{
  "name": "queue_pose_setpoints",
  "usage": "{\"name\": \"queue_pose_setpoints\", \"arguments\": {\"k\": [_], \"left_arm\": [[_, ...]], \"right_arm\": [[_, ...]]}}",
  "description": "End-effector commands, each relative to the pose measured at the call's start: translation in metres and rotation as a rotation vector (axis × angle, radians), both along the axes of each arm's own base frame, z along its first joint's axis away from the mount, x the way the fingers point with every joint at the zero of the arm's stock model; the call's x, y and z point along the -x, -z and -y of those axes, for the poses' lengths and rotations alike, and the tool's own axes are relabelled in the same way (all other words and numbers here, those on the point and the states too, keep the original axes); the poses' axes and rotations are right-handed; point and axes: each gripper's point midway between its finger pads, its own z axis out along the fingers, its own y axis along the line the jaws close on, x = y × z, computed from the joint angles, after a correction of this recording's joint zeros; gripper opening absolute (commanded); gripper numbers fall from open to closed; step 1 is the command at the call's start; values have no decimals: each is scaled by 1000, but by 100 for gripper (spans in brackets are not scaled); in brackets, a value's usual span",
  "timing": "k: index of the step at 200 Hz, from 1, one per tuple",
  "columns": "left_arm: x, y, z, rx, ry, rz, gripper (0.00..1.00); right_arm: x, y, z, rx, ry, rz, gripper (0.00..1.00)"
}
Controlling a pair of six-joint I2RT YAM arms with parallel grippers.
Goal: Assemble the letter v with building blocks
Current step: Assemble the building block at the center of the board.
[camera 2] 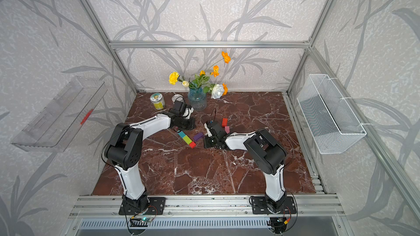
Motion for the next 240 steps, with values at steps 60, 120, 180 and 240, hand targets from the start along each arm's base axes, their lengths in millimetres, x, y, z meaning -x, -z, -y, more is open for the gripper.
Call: {"name": "queue_pose_setpoints", "arguments": {"k": [60, 120, 180, 240], "left_arm": [[19, 29, 9, -92, 56, -72, 0], [37, 36, 18, -110, 99, -85, 0], [49, 48, 3, -163, 68, -101, 0], [43, 44, 9, -143, 78, -87, 0]], "right_arm": [[-3, 12, 0, 7, 10, -27, 0], [-2, 13, 4, 21, 13, -29, 0], [1, 14, -1, -9, -1, -49, 0], [5, 14, -1, -17, 2, -62, 0]]}}
